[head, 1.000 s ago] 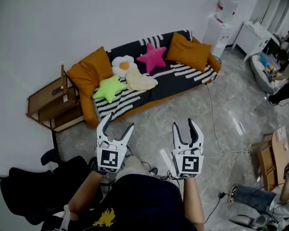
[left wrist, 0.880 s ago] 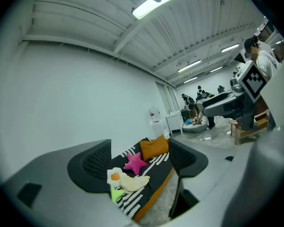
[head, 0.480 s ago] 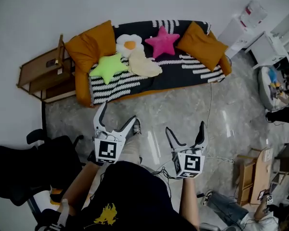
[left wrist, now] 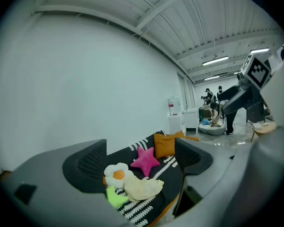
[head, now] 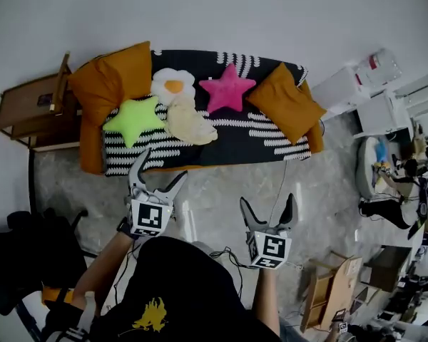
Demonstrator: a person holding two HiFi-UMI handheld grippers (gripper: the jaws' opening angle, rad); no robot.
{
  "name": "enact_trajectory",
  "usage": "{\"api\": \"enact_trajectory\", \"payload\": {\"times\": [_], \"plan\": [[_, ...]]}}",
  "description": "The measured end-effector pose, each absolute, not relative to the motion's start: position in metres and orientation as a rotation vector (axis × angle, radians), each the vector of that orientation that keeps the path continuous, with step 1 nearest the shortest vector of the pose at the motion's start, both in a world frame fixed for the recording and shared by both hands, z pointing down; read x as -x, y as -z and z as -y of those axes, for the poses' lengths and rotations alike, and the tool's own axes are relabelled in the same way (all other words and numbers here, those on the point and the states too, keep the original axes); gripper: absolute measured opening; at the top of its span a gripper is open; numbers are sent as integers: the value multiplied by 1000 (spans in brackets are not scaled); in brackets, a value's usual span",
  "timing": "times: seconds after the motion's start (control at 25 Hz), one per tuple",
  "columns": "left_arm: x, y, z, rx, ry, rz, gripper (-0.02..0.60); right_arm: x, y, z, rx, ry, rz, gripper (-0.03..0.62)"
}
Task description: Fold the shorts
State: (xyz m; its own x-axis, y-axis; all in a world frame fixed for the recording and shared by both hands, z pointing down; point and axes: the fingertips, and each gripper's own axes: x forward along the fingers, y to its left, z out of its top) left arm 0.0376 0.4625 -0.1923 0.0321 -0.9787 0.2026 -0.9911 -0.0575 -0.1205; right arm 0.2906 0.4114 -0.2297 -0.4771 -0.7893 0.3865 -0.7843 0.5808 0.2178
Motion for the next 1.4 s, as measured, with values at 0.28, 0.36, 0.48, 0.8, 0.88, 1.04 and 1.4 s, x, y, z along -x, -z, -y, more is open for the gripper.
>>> {"api": "enact_trajectory", "payload": {"times": [0.28,0.36,0.48,0.8,0.88,1.04,1.4], "plan": [[2,163,-371,-2179,-409,2096,449,-260,216,-291,-1255,-28,2349,581],[11,150,-341,-2145,-438,2104,449,-245,203,-253,-1196,-40,2354,559],[12,118,-301,-2077,-464,2104,449,-227,172,-196,-1077,-9,2362,504],[7,40,-179,-1822,-610,2084,449,-185,91,-15,-732,-81,2392,363],[-1,21,-159,-1776,-677,2002,449,-174,64,18,-619,-143,2379,344],[-11,-19,-118,-1735,-797,1899,449,-156,8,70,-456,-208,2318,304],[-2,-183,-62,-1712,-853,1674,443,-164,-184,114,-487,-363,2012,259]]}}
